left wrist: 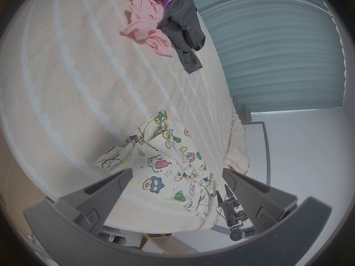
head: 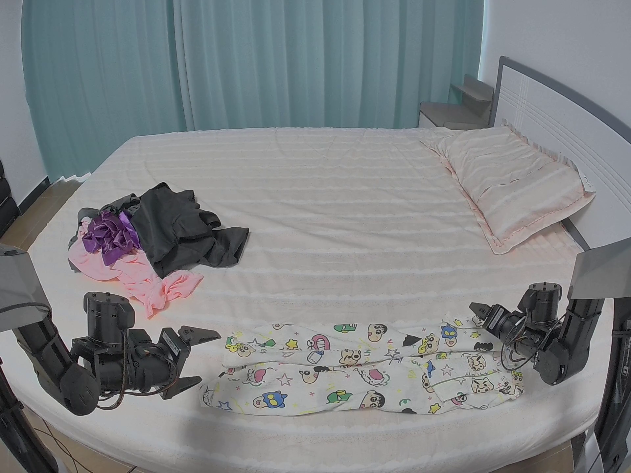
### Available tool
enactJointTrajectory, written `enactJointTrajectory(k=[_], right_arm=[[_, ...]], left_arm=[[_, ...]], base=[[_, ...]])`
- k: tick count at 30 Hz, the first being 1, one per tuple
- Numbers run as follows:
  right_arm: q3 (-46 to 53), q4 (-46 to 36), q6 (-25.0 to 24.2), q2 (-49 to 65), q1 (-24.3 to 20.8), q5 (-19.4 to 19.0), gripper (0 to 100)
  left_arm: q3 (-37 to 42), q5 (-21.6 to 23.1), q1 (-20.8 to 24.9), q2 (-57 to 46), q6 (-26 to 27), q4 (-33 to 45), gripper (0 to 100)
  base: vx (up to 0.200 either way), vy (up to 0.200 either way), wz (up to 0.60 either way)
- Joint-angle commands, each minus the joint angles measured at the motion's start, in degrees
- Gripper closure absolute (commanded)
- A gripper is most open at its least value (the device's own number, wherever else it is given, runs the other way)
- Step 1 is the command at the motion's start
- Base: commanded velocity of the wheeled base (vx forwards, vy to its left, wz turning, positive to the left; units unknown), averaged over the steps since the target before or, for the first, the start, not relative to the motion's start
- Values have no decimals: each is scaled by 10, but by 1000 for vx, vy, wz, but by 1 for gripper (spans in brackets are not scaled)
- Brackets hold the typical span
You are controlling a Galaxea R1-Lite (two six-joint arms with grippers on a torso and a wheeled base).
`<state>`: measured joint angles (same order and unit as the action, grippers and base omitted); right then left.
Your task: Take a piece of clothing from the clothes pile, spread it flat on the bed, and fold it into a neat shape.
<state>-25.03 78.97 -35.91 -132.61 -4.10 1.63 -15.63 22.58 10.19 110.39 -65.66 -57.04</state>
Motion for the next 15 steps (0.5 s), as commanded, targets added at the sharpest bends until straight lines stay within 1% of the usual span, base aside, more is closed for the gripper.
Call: enactJointTrajectory(k=[1, 2, 3, 4, 5, 6, 8, 10, 12, 15], right_arm=[[49, 5, -42, 69, -23, 16, 0], [49, 5, -42, 69, -23, 16, 0], [68, 6, -62, 75, -35, 22, 0], [74, 7, -69, 76, -38, 25, 0], [85, 17, -92, 76, -45, 32, 0], [91, 25, -102, 75, -47, 34, 0], [106, 43, -116, 73, -50, 34, 0], [107, 44, -117, 73, -50, 34, 0], [130, 73, -133, 64, -54, 33, 0], [131, 80, -135, 58, -58, 33, 0]], left_arm=[[0, 1, 0, 1, 0, -1, 0], [0, 1, 0, 1, 0, -1, 0], [0, 0, 0, 1, -1, -1, 0], [0, 0, 0, 1, -1, -1, 0], [-1, 0, 0, 1, -1, -1, 0], [0, -1, 0, 1, -1, -1, 0], [0, -2, 0, 1, -1, -1, 0], [0, -2, 0, 1, -2, -1, 0], [-1, -4, 1, 1, -2, -1, 0], [-1, -4, 4, 1, -1, -1, 0]], base=[[0, 0, 0], [0, 0, 0], [0, 0, 0], [0, 0, 0], [0, 0, 0], [0, 0, 0], [-200, 0, 0], [-200, 0, 0], [-200, 0, 0], [0, 0, 0]])
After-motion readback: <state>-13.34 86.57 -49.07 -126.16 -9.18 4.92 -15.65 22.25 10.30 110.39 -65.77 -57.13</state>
